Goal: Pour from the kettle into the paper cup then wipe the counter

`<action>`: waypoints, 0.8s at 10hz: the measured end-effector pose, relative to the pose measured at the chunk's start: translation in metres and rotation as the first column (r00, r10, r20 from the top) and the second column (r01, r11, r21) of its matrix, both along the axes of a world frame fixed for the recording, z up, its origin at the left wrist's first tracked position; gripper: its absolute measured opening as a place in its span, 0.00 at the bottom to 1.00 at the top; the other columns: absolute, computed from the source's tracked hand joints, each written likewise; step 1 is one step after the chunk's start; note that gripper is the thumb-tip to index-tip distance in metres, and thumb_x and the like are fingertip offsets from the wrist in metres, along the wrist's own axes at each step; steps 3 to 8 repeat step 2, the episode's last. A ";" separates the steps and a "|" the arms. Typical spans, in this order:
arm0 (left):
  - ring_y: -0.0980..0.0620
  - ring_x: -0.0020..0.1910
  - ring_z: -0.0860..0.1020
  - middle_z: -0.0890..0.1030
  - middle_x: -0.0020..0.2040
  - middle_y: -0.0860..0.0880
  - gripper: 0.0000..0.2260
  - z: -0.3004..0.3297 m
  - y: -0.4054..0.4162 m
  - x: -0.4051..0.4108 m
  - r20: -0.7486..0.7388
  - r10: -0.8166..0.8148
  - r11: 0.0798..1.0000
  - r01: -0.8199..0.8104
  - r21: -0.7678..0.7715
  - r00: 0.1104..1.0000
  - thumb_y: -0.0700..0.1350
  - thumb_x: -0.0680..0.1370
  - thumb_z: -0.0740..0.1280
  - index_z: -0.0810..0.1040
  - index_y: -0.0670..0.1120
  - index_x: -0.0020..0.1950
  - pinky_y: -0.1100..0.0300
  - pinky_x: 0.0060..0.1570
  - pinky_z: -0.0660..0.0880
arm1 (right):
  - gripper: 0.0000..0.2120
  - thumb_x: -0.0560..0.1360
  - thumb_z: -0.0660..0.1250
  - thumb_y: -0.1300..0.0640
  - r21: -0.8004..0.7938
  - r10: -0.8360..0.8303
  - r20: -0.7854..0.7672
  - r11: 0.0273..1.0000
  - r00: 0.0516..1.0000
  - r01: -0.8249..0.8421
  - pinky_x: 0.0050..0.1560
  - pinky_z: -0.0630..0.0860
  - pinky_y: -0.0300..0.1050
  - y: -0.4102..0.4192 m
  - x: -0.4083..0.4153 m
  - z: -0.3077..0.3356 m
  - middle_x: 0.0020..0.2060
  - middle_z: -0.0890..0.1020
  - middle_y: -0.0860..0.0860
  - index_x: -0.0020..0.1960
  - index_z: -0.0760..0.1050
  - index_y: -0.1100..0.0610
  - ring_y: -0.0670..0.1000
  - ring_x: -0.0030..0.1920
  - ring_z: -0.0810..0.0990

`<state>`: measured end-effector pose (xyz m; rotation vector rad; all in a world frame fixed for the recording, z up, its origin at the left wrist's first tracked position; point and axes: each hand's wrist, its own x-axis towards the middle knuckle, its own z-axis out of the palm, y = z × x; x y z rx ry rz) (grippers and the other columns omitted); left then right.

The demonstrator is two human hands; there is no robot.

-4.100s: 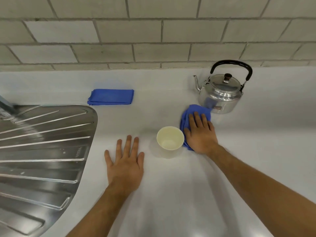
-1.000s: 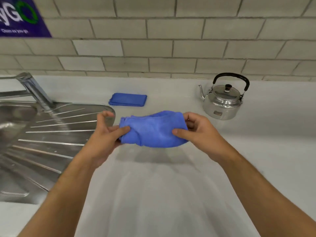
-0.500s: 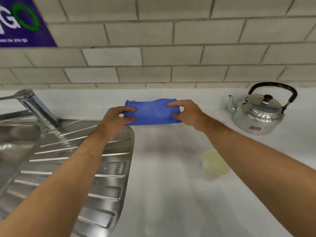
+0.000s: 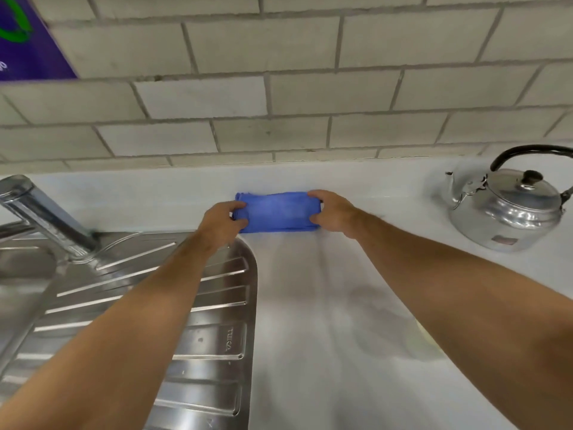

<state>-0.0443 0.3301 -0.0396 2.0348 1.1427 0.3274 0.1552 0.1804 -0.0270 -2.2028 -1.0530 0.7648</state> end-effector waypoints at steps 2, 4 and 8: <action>0.44 0.53 0.77 0.77 0.64 0.40 0.21 0.001 0.005 -0.008 -0.047 0.046 0.994 -0.042 0.097 0.998 0.41 0.74 0.70 0.75 0.44 0.67 0.57 0.49 0.72 | 0.27 0.77 0.66 0.62 -0.033 -0.026 0.007 0.999 1.000 0.026 0.63 0.73 0.47 -0.011 0.006 0.006 0.71 0.70 0.56 0.74 0.65 0.53 0.57 0.67 0.73; 0.44 0.53 0.77 0.77 0.64 0.40 0.21 0.001 0.005 -0.008 -0.047 0.046 0.994 -0.042 0.097 0.998 0.41 0.74 0.70 0.75 0.44 0.67 0.57 0.49 0.72 | 0.27 0.77 0.66 0.62 -0.033 -0.026 0.007 0.999 1.000 0.026 0.63 0.73 0.47 -0.011 0.006 0.006 0.71 0.70 0.56 0.74 0.65 0.53 0.57 0.67 0.73; 0.44 0.53 0.77 0.77 0.64 0.40 0.21 0.001 0.005 -0.008 -0.047 0.046 0.994 -0.042 0.097 0.998 0.41 0.74 0.70 0.75 0.44 0.67 0.57 0.49 0.72 | 0.27 0.77 0.66 0.62 -0.033 -0.026 0.007 0.999 1.000 0.026 0.63 0.73 0.47 -0.011 0.006 0.006 0.71 0.70 0.56 0.74 0.65 0.53 0.57 0.67 0.73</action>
